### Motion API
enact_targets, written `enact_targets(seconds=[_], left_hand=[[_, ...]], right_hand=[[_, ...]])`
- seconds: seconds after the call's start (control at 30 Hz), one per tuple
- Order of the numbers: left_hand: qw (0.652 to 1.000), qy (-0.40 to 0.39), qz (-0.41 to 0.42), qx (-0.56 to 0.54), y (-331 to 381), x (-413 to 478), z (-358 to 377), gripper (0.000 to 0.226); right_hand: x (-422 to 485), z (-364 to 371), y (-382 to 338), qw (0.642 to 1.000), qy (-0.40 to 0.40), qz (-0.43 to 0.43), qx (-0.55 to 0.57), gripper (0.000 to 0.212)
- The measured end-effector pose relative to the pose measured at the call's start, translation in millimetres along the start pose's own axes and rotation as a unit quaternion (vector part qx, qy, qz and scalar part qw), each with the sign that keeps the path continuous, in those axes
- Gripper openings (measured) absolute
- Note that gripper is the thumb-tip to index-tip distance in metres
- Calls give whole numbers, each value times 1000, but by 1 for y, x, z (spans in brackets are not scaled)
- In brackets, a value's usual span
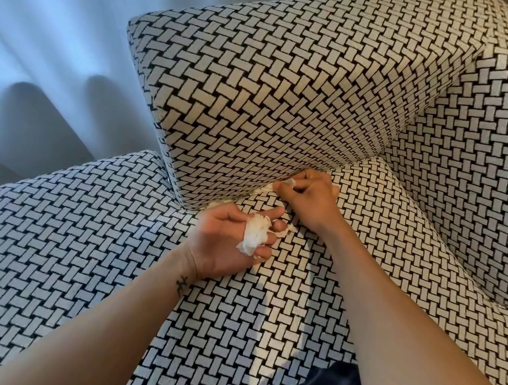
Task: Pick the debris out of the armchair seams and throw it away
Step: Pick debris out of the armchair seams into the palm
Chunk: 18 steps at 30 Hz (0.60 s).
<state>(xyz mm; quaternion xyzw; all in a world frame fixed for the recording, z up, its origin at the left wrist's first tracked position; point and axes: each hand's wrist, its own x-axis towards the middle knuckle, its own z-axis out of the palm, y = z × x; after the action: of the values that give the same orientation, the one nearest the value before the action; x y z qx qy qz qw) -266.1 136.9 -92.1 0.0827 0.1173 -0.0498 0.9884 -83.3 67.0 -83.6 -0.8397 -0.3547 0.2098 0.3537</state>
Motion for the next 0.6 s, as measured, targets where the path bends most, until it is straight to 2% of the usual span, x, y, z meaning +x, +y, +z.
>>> enact_targets(seconds=[0.1,0.17,0.3,0.37,0.5,0.6], left_hand=[[999,-1,-3,-35,0,-1,-3,40],[1000,-2,-3,-13,0,0,-5,36],[1000,-4,-18,23,0,0,-6,35],[1000,-1,-18,21,0,0,-6,36],[999,21,11,43,-1,-1,-6,45],[998,33,26,54,-2,-1,-6,41]], right_hand=[[-1,0,-2,1000,5,-4,2,23],[-2,-1,-6,1000,2,3,-18,22],[-6,2,-18,988,-47,13,-149,29],[-7,6,-22,982,-44,10,-186,30],[-6,6,-19,996,-19,10,-86,26],[-9,-1,-14,1000,-19,0,-16,21]])
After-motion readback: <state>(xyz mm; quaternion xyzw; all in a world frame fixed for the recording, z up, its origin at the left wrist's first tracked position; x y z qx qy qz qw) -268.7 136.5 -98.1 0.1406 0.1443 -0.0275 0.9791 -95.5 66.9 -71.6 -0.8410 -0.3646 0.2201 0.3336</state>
